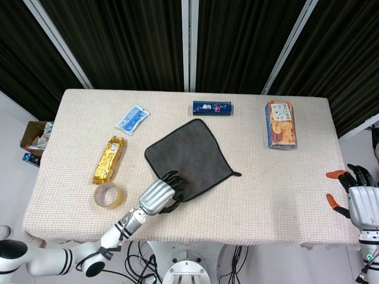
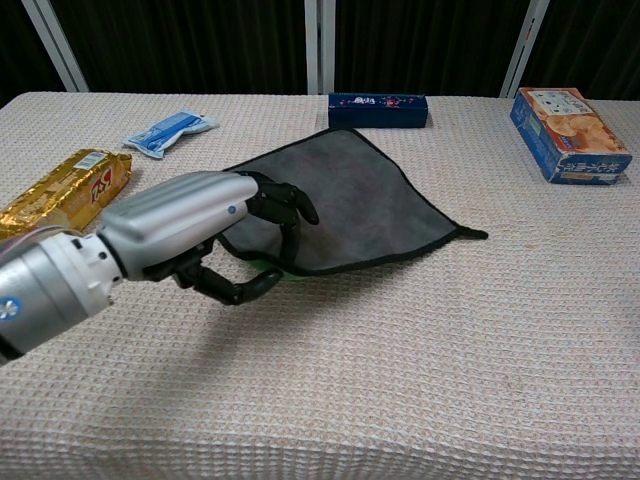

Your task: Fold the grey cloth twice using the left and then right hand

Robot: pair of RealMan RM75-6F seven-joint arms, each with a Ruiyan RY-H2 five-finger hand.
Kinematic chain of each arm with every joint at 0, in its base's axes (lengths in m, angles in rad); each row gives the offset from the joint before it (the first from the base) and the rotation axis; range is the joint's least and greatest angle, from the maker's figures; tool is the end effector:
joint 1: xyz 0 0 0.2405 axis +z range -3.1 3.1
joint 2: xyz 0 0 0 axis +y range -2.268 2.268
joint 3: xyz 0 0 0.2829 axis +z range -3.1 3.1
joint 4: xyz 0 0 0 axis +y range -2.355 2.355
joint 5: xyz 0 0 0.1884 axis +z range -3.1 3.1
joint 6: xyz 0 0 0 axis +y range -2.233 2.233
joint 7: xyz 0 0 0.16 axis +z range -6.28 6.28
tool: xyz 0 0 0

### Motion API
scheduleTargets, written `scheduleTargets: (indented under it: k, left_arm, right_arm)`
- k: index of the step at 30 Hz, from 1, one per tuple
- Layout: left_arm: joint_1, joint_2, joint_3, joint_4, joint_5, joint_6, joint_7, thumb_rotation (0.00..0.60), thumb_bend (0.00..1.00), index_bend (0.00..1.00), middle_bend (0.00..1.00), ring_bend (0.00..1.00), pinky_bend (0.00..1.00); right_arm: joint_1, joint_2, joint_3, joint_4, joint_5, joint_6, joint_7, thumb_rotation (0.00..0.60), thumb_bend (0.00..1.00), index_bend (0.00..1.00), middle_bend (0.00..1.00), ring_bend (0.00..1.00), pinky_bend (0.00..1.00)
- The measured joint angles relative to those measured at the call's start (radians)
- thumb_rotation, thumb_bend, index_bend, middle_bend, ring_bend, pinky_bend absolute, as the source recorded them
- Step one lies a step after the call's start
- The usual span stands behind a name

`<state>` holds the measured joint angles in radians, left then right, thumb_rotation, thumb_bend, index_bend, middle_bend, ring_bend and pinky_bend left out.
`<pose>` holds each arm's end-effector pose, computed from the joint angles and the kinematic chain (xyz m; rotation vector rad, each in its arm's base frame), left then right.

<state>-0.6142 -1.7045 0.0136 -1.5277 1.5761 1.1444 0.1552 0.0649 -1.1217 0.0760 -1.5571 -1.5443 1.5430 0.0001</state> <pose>-0.1275 0.2639 -0.0526 -2.0928 -0.9511 -1.2962 -0.3272 -0.1957 0.2041 1.3765 -0.7953 0.9288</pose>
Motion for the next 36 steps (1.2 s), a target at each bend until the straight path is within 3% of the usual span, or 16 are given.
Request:
scheduleTargets:
  k: [6,10,12,18,24,28,36]
  left_arm:
    - [0.027,0.106,0.064,-0.143,0.034,0.006,0.03,0.6,0.56,0.67,0.23,0.22,0.13]
    - [0.017,0.144,0.058,-0.188,0.024,-0.028,0.038,0.6,0.56,0.66,0.23,0.21,0.13]
    - [0.002,0.146,0.033,-0.187,0.009,-0.049,0.047,0.6,0.56,0.66,0.23,0.21,0.13]
    - [-0.094,0.138,-0.104,-0.15,-0.116,-0.176,0.079,0.6,0.56,0.65,0.23,0.21,0.13]
    - [-0.235,0.105,-0.247,-0.007,-0.319,-0.348,0.094,0.6,0.56,0.64,0.22,0.21,0.13]
    - [-0.31,0.075,-0.292,0.103,-0.42,-0.422,0.108,0.6,0.56,0.64,0.22,0.21,0.13]
    - [-0.444,0.001,-0.328,0.306,-0.559,-0.521,0.148,0.6,0.56,0.64,0.22,0.2,0.13]
  right_arm:
    - [-0.001,-0.002,-0.002,-0.001,-0.007,0.005,0.003,0.6,0.18,0.37,0.31,0.13,0.13]
    - [-0.002,-0.003,-0.003,0.006,-0.007,0.007,0.01,0.6,0.18,0.37,0.31,0.13,0.13]
    - [-0.004,-0.002,-0.003,0.008,-0.008,0.01,0.014,0.6,0.18,0.37,0.31,0.13,0.12]
    - [-0.011,0.0,-0.004,0.014,-0.006,0.019,0.022,0.6,0.18,0.37,0.31,0.13,0.12]
    - [-0.023,0.004,-0.005,0.015,0.005,0.027,0.026,0.6,0.18,0.37,0.31,0.13,0.12]
    - [-0.028,0.009,-0.004,0.014,0.014,0.028,0.026,0.6,0.18,0.37,0.31,0.13,0.11]
    - [-0.028,0.017,0.0,0.0,0.024,0.021,0.011,0.6,0.18,0.37,0.31,0.13,0.11]
